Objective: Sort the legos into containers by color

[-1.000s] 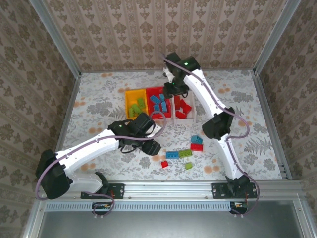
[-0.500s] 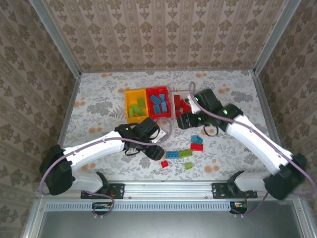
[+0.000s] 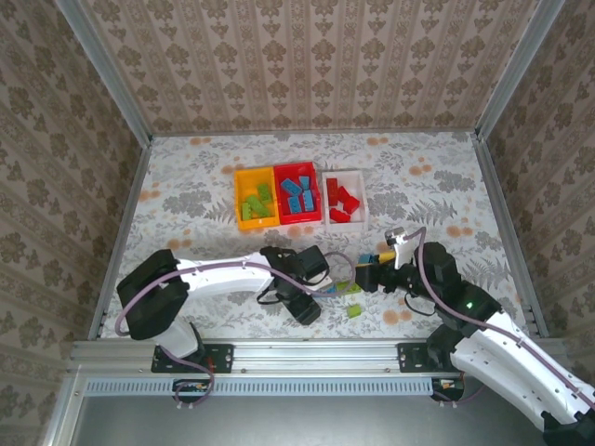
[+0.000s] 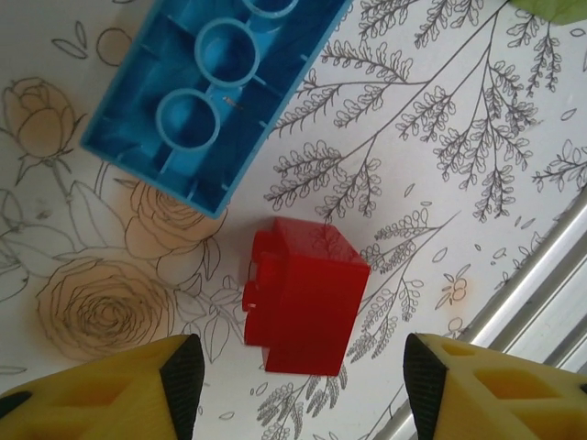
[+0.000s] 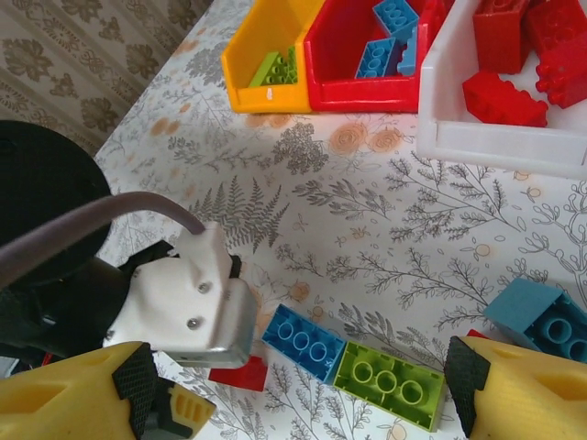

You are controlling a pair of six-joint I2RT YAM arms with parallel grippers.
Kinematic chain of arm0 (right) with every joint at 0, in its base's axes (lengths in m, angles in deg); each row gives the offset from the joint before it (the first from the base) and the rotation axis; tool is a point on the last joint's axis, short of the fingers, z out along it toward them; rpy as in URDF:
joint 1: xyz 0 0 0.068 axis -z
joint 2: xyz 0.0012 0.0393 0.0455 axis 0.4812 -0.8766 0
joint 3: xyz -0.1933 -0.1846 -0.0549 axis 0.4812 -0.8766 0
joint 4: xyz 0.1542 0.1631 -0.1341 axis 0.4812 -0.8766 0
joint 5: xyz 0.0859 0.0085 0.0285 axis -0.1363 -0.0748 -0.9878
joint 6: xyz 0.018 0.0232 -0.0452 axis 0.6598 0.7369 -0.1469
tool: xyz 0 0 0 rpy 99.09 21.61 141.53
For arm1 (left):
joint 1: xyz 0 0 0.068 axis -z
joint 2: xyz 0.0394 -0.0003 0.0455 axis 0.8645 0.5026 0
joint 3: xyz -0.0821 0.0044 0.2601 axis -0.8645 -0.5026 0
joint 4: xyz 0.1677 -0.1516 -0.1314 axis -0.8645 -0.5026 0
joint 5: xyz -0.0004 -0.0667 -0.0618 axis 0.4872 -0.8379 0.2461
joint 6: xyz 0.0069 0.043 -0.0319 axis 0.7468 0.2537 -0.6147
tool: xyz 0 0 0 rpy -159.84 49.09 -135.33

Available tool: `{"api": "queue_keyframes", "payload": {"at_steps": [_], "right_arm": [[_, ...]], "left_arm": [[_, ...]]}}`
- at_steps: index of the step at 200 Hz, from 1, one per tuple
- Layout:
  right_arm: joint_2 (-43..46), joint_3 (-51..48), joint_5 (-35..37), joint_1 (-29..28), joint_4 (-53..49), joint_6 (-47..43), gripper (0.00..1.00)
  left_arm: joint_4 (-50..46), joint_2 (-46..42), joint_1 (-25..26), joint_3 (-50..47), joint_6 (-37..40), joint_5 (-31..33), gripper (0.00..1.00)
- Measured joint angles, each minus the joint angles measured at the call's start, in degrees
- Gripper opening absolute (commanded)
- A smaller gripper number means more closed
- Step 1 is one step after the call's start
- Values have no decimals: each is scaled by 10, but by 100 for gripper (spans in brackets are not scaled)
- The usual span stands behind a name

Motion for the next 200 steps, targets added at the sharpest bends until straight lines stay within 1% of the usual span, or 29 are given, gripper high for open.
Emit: {"api": "queue_keyframes", "payload": {"at_steps": [19,33,42,57,60,63,65,82,110,133,150,176,200], "right_arm": [[-5,-2,0,0,5,3,84],[-12,-3,-1,0,11,7,84],[-18,-3,-1,0,13,10,84],[-23,-3,0,0,13,11,84],[-23,-3,-1,0,12,11,84],[-23,-3,0,0,12,12,84],[-23,-3,0,0,12,12,84],[-23,-3,-1,0,12,12,83],[-22,-3,0,0,12,12,82],[-22,-2,16,-1,12,10,82],[-22,-1,46,-2,14,5,82],[-30,0,106,-1,35,-8,83],[-55,1,157,10,70,-12,85]], "left_arm": [[3,22,3,15,2,6,61],[6,39,6,26,4,9,57],[10,51,8,31,6,13,52],[14,69,11,35,7,21,41],[15,72,12,35,13,22,40],[16,74,13,35,11,25,43],[16,75,14,35,11,28,42],[16,76,15,36,12,39,28],[12,70,17,36,0,55,20],[-17,42,14,43,-11,73,18],[-40,9,2,66,-21,78,18],[-56,-12,-46,147,-33,77,19],[-63,29,-94,251,-36,77,19]]}}
